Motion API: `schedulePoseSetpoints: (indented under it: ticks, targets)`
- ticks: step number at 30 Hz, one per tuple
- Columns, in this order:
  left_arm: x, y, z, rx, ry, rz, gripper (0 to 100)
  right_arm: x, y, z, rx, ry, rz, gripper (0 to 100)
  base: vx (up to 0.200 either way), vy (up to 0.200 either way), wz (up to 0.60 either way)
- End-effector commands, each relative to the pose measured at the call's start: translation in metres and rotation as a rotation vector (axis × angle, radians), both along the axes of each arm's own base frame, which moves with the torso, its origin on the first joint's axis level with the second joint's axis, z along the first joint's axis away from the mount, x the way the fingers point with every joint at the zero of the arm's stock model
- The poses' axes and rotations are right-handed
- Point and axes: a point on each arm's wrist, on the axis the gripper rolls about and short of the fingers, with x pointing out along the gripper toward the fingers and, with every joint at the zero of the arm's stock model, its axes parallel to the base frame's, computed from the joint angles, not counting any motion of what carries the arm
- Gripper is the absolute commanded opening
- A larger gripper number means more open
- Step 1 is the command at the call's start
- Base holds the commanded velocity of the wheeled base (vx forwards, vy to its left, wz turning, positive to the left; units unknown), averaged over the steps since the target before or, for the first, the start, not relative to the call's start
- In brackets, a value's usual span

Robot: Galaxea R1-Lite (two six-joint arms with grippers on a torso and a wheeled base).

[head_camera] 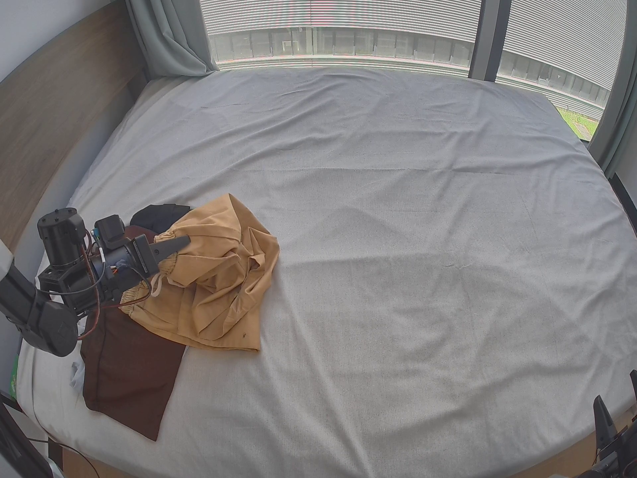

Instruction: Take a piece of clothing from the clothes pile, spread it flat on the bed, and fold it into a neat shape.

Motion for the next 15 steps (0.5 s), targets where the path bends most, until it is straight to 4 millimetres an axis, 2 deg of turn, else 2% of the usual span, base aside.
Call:
schedulePoseSetpoints:
  ticks: [1, 8, 15]
  targets:
    - [-0.003, -0.005, 0.010, -0.042, -0.008, -0.006, 0, 0.001, 0.000, -0.005, -0.001, 0.009, 0.000, 100, 0.000, 0.000, 0.00]
    - [-0.008, -0.019, 0.032, -0.250, 0.008, 0.039, 0, 0.001, 0.000, -0.005, -0.001, 0.009, 0.000, 100, 0.000, 0.000, 0.00]
    - [-0.009, -0.037, 0.039, -0.339, 0.004, 0.091, 0, 0.001, 0.000, -0.005, -0.001, 0.010, 0.000, 100, 0.000, 0.000, 0.00]
